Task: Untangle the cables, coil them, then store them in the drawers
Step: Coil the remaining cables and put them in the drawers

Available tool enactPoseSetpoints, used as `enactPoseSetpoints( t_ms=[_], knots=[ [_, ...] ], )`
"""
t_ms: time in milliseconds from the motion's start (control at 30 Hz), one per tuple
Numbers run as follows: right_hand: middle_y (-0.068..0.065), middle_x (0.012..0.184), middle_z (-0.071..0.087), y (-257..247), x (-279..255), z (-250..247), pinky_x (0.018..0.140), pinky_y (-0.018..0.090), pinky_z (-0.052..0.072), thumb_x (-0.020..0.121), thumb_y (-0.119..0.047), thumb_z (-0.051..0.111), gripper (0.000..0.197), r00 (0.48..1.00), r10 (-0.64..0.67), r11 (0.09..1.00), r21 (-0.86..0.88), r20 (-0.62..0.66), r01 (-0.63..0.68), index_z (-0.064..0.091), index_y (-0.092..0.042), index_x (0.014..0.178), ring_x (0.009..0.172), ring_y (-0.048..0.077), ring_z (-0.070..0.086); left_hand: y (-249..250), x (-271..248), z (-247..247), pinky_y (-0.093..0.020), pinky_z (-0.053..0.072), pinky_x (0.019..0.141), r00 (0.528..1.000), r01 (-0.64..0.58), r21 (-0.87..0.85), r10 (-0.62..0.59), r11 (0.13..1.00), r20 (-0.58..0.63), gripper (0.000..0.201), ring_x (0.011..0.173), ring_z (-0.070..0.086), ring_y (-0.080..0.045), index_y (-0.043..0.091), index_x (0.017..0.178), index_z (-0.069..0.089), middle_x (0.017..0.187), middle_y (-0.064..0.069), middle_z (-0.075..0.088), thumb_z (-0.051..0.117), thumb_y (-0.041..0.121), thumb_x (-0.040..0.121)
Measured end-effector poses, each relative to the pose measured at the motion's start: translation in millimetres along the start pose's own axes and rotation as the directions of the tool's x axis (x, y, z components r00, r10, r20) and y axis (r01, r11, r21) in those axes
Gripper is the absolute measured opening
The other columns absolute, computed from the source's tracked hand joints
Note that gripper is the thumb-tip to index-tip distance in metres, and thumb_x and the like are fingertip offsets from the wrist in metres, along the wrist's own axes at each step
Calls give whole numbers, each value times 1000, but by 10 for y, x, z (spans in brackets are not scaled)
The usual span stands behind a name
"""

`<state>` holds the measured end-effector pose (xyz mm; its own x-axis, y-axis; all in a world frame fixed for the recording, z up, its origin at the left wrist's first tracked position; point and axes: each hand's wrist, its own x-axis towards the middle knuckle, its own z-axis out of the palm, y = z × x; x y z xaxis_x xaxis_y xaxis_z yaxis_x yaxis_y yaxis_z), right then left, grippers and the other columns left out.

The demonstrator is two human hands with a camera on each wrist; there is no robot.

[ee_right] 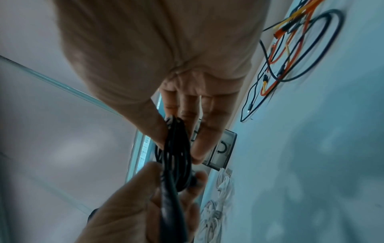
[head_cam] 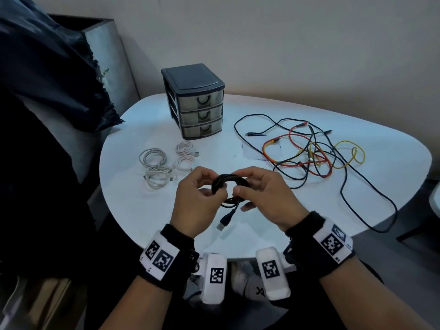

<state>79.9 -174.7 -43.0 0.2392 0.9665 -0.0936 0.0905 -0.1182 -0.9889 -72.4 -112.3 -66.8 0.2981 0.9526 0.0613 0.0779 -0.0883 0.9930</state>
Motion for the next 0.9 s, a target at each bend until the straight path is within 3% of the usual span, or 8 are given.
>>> enactPoseSetpoints(
  t_ms=[100, 200, 267, 367, 467, 600, 733, 900],
  knots=[
    [18, 87, 71, 26, -5, 34, 58, 27, 54, 88, 0, 66, 24, 999, -49, 997, -61, -1, 49, 67, -16, 105, 77, 21, 68, -24, -31, 27, -35, 55, 67, 998, -18, 131, 11, 991, 54, 24, 68, 67, -26, 22, 87, 52, 75, -7, 71, 66, 3, 82],
    [-6, 85, 72, 101, 0, 38, 68, 23, 50, 87, -6, 66, 22, 982, -187, 933, -312, 5, 179, 69, -23, 101, 79, 12, 65, 5, -16, -52, -26, 53, 73, 959, 134, -53, -116, 990, 259, 25, 70, 69, -17, 13, 99, 57, 71, -5, 73, 63, -8, 85],
    [-14, 85, 71, 103, -19, 36, 73, 16, 47, 88, -7, 65, 22, 969, -235, 879, -409, 79, 246, 72, -24, 100, 79, 9, 64, 43, 23, -138, -24, 51, 75, 919, 197, -107, -146, 975, 367, 14, 69, 66, -18, 6, 101, 63, 70, -9, 71, 67, 2, 87],
    [-17, 79, 69, 74, -61, 68, 67, 9, 41, 89, -7, 64, 22, 959, -250, 856, -431, 135, 284, 73, -24, 100, 74, 6, 61, 36, 64, -182, -20, 48, 71, 900, 151, 5, -139, 989, 414, 14, 66, 60, -15, 6, 99, 68, 67, -4, 65, 62, 19, 96],
    [-11, 86, 68, 84, -63, 103, 65, 18, 48, 87, -19, 71, 22, 978, -208, 911, -364, -1, 193, 66, -28, 106, 70, 8, 64, 33, 35, -122, -20, 47, 67, 923, 60, 28, -66, 998, 379, 18, 63, 55, -12, 10, 106, 69, 72, 5, 66, 52, 13, 101],
    [6, 82, 72, 72, -102, 148, 53, 29, 51, 84, -23, 77, 24, 993, 52, 986, -151, -103, -68, 61, -15, 101, 61, 21, 70, 17, 40, -73, -18, 48, 64, 991, 63, -136, -46, 989, 124, 23, 56, 57, -9, 14, 108, 70, 62, 7, 61, 48, 9, 102],
    [15, 71, 71, 93, -163, 242, 49, 27, 50, 89, -6, 69, 10, 995, 96, 995, -1, -18, -96, 68, 3, 87, 55, 22, 67, 8, 66, -49, -29, 51, 66, 996, 87, -315, -93, 945, -5, 24, 57, 58, -12, 17, 109, 70, 75, 2, 66, 49, 9, 102],
    [11, 79, 71, 70, -81, 338, 49, 29, 51, 91, -12, 67, 9, 973, 87, 988, 146, -212, -57, 65, -5, 88, 61, 22, 69, 13, 28, -16, -27, 55, 62, 990, 134, -458, -142, 879, 18, 23, 67, 66, -15, 15, 111, 69, 80, -2, 68, 49, 9, 102]
  ],
)
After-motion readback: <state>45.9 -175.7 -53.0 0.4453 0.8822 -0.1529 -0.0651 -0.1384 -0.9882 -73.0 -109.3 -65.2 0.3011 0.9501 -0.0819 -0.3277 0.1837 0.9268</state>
